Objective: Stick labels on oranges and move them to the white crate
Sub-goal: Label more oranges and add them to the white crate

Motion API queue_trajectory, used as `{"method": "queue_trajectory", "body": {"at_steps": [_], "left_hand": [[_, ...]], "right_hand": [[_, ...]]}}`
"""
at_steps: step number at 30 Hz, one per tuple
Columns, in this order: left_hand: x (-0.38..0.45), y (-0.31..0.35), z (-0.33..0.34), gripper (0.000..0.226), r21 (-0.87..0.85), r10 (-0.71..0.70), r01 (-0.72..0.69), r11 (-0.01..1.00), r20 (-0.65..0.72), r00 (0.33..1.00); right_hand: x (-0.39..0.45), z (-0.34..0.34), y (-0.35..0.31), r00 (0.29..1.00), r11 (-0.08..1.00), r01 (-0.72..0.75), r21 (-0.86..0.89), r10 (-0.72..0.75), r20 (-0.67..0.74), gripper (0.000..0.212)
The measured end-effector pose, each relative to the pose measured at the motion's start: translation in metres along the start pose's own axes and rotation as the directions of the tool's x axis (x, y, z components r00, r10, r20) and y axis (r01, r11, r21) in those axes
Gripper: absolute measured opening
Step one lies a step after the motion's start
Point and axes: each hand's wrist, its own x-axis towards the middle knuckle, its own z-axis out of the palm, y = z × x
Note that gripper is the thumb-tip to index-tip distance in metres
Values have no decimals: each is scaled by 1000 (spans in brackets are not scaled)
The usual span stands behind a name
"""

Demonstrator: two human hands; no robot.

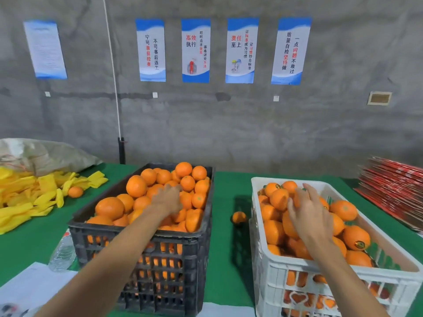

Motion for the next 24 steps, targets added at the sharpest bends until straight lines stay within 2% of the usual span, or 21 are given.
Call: {"method": "queue_trajectory", "body": {"at_steps": [2,4,7,9,13,15,17,19,22,24], "left_hand": [[13,-21,1,78,96,-28,18,995,103,994],[26,-30,1,88,79,-8,-7,997,197,980],[45,-32,8,92,45,3,-15,999,251,968],[53,-27,15,88,68,-25,9,998,234,972],[51,-16,11,64,121,-60,45,992,128,990],[43,-10,-1,59,74,-28,23,997,62,998],[29,-1,-16,63,-27,70,-72,997,-59,996],[7,14,-30,63,-182,175,-216,959,-214,961],[-39,44,-42,59,-398,255,-419,816,-403,879],[-75,65,-41,55,-458,281,-516,724,-487,827]], "right_hand": [[-4,5,-9,999,998,51,39,-51,-17,30],[-8,8,-16,994,993,107,43,-106,-37,26],[-10,9,-17,982,980,187,61,-185,-38,24],[-12,10,-12,978,975,207,85,-206,-17,23],[-11,10,-10,984,974,175,141,-179,13,20],[-11,8,-18,980,962,193,193,-197,4,21],[-15,8,-34,979,922,196,332,-201,-21,22],[-20,7,-60,973,835,202,512,-230,-8,25],[-30,-2,-106,953,723,205,660,-301,34,35],[-41,-8,-128,965,704,170,689,-261,28,40]]}}
